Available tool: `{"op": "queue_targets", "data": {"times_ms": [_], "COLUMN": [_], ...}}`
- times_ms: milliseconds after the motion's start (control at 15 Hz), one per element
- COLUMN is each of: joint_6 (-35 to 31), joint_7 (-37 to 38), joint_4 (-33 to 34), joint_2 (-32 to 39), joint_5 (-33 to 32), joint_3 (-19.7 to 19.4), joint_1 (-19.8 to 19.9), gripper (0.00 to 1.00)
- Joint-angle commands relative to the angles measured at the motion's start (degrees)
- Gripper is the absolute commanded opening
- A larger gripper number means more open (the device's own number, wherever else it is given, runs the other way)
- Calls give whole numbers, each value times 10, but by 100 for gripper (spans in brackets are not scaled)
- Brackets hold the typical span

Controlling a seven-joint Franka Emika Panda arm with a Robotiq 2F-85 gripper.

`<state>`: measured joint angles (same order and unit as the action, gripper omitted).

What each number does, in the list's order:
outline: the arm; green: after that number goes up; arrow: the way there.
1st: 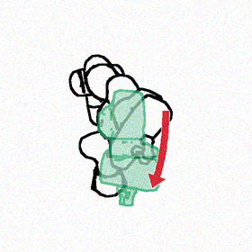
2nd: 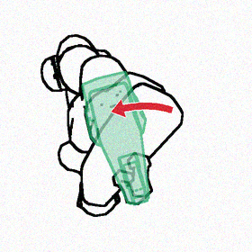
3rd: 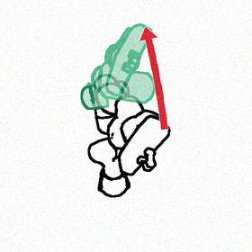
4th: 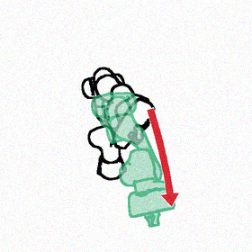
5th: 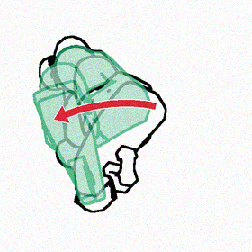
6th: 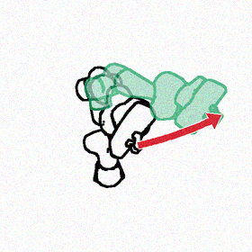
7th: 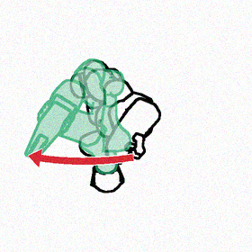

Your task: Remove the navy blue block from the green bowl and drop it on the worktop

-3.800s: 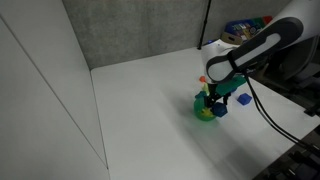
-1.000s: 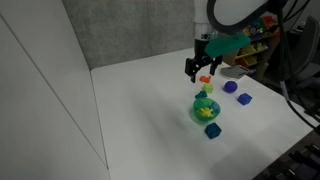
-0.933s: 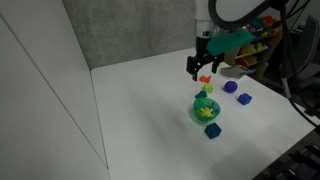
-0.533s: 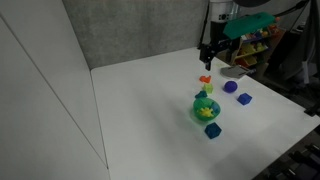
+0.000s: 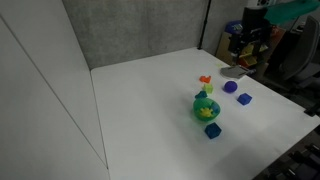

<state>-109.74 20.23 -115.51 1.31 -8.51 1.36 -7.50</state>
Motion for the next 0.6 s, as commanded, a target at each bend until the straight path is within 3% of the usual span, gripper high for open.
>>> {"op": "queue_targets", "data": {"times_ms": [0,333,533], "joint_6": [6,-4,-7], "joint_7": [-64,-160,-174], "joint_4": [-63,-114,-136], "joint_2": [-81,-155,-185], "joint_5": [28,96,112], "joint_3": [1,-7,-5], "joint_1": [26,41,43], "gripper": [100,100,100]}}
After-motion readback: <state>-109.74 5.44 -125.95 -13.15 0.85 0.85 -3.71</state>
